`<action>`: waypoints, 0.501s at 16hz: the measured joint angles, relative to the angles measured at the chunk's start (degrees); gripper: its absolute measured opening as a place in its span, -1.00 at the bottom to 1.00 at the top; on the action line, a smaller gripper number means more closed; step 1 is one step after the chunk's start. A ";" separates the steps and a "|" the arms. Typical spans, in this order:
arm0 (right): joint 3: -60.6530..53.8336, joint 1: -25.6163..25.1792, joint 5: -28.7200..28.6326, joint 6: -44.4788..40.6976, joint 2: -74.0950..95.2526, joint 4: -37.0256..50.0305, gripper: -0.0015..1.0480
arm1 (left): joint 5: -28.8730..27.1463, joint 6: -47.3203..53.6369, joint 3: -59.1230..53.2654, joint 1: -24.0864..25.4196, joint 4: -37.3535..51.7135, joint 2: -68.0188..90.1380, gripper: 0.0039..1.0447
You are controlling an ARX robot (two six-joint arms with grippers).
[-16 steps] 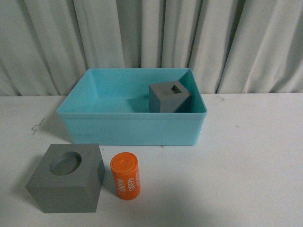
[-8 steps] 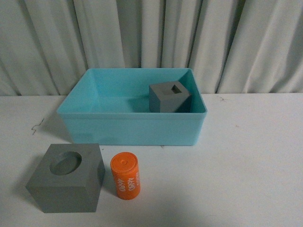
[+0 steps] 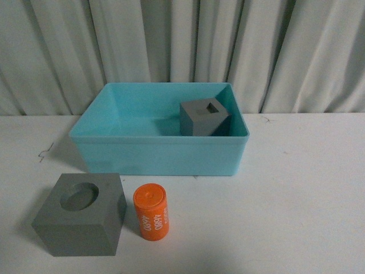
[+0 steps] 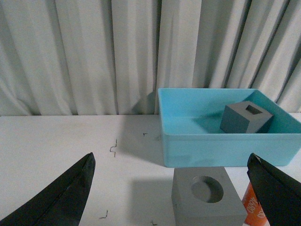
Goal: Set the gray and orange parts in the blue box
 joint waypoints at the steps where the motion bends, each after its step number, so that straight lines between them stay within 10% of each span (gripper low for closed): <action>1: 0.00 0.00 -0.02 0.00 0.07 0.72 -0.97 | 0.02 0.00 0.00 0.00 -0.04 0.00 0.88; 8: 0.00 0.00 0.00 -0.02 0.04 0.61 0.20 | 0.02 0.00 0.00 0.00 -0.04 0.00 0.88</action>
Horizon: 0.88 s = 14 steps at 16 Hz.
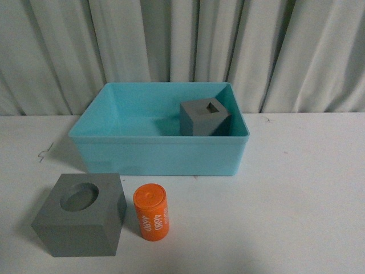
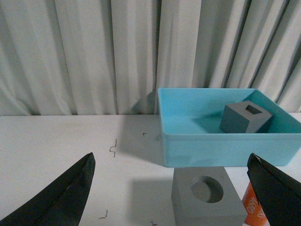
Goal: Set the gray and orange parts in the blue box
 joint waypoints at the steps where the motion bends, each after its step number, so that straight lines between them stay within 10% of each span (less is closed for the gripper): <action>1: 0.00 0.00 0.00 0.00 0.00 0.00 0.37 | 0.00 0.00 0.00 0.00 0.00 0.00 0.88; 4: 0.00 0.00 0.00 0.00 0.00 0.00 0.92 | 0.00 0.00 0.00 0.00 0.00 0.00 0.88; 6: 0.00 0.00 0.00 0.00 0.00 0.00 0.87 | 0.00 0.00 0.00 0.00 0.00 0.00 0.88; 9: 0.00 0.00 -0.11 0.00 0.00 0.02 0.87 | -4.37 -7.91 15.63 -6.27 -23.76 27.67 0.88; 14: 0.00 0.00 -0.07 0.00 0.02 0.00 0.87 | -12.26 -4.68 28.92 -19.71 -3.41 60.06 0.88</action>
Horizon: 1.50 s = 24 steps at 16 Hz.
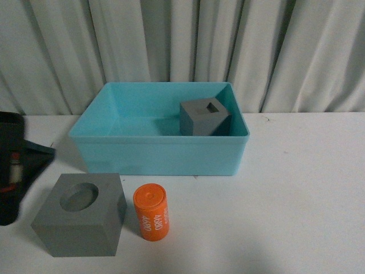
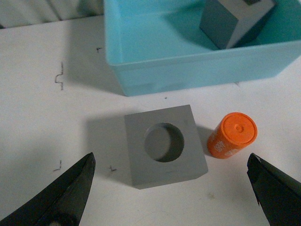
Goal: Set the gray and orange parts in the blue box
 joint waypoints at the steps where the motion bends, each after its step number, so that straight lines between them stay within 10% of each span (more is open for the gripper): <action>1: 0.00 0.00 0.00 0.00 0.00 0.00 0.87 | -0.55 0.87 1.38 -0.87 1.57 4.72 0.88; 24: 0.00 0.00 0.00 0.00 0.00 0.00 0.87 | 1.36 11.98 8.61 9.75 15.21 37.86 0.86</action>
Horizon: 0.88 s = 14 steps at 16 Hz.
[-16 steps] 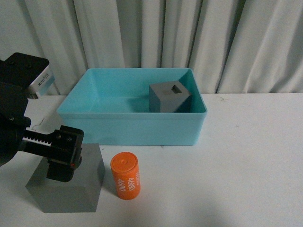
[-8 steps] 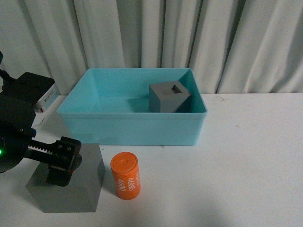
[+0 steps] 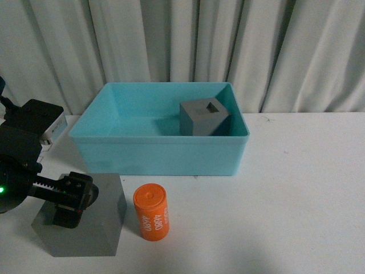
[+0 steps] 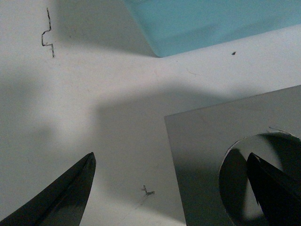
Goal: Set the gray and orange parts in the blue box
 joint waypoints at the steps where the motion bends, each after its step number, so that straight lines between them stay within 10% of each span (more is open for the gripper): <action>1: 0.00 0.00 0.00 0.00 0.00 0.00 0.87 | 0.52 -0.04 0.22 0.00 0.04 0.39 0.65; 8: 0.00 0.00 0.00 0.00 0.00 0.00 0.87 | 1.51 -0.50 0.24 -1.31 -0.59 0.77 -0.50; 14: 0.00 0.00 0.00 0.00 -0.02 0.00 0.87 | 4.90 -5.22 1.07 -0.96 -12.22 -6.49 -0.65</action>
